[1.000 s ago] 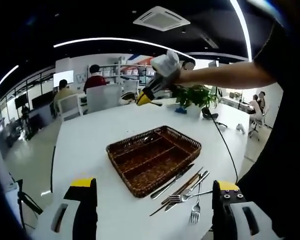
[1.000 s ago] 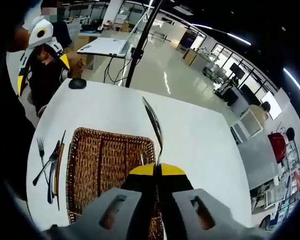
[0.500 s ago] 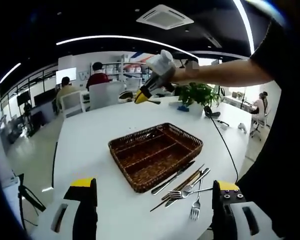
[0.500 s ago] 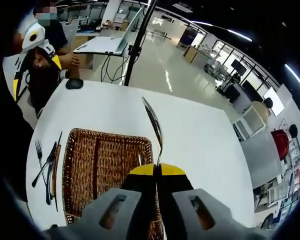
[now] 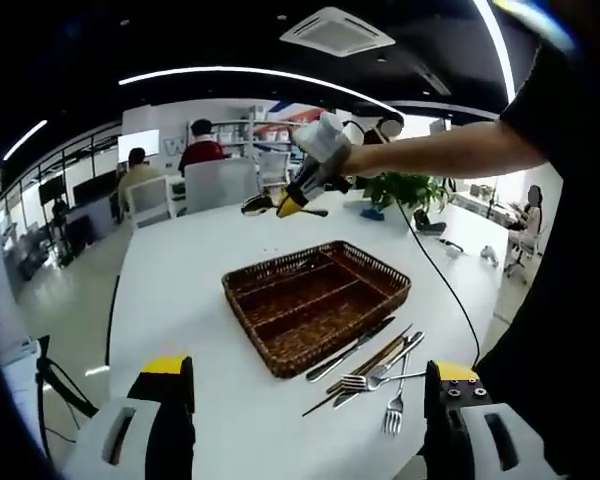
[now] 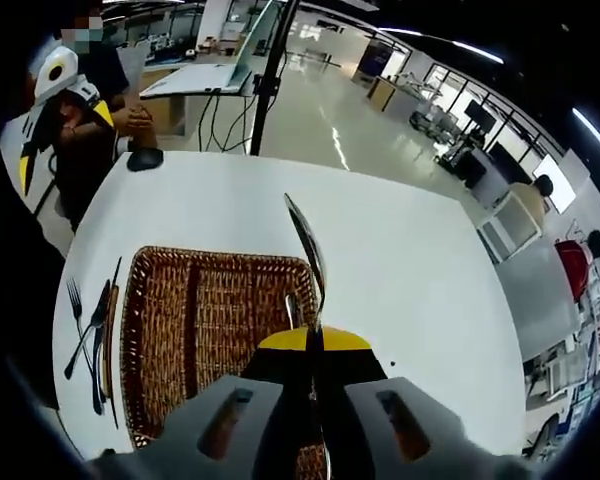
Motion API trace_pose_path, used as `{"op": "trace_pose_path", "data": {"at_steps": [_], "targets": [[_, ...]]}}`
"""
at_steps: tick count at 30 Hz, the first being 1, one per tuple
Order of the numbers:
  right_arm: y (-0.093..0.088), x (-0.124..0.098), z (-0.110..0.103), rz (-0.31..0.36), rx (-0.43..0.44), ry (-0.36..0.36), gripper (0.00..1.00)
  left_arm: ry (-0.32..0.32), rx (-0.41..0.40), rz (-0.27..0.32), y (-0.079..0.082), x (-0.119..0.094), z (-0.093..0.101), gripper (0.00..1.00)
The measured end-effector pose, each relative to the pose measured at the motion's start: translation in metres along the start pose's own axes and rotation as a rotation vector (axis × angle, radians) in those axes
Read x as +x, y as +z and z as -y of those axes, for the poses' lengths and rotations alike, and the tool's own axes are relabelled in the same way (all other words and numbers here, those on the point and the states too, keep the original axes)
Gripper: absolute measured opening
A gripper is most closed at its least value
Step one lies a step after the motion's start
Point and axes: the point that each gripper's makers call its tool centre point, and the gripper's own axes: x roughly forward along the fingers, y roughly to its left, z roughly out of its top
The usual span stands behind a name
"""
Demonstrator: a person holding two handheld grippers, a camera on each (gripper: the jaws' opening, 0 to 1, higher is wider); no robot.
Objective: Arrange the knives, forks, and spoons in their matching storage slots by inserting each utensil handle-first until every utensil is classified and aligned in the correct compartment
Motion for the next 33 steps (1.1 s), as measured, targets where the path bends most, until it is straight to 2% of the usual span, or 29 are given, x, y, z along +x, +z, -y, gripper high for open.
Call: {"op": "trace_pose_path", "data": {"at_steps": [13, 21, 23, 26, 33], "targets": [[-0.022, 0.029, -0.010, -0.058, 0.027, 0.040, 0.00, 0.016, -0.014, -0.007, -0.005, 0.002, -0.009, 1.00], [-0.036, 0.042, -0.013, -0.093, 0.031, 0.049, 0.00, 0.001, -0.029, -0.014, -0.007, 0.006, -0.010, 1.00], [-0.042, 0.047, -0.017, -0.110, 0.012, 0.061, 0.00, -0.002, -0.038, 0.002, -0.004, 0.007, -0.011, 1.00], [-0.049, 0.055, -0.022, -0.127, 0.031, 0.075, 0.00, -0.017, -0.027, 0.018, -0.001, 0.008, -0.011, 1.00], [-0.053, 0.064, -0.027, -0.143, 0.049, 0.086, 0.00, -0.042, -0.009, 0.071, 0.008, 0.006, -0.008, 1.00]]}}
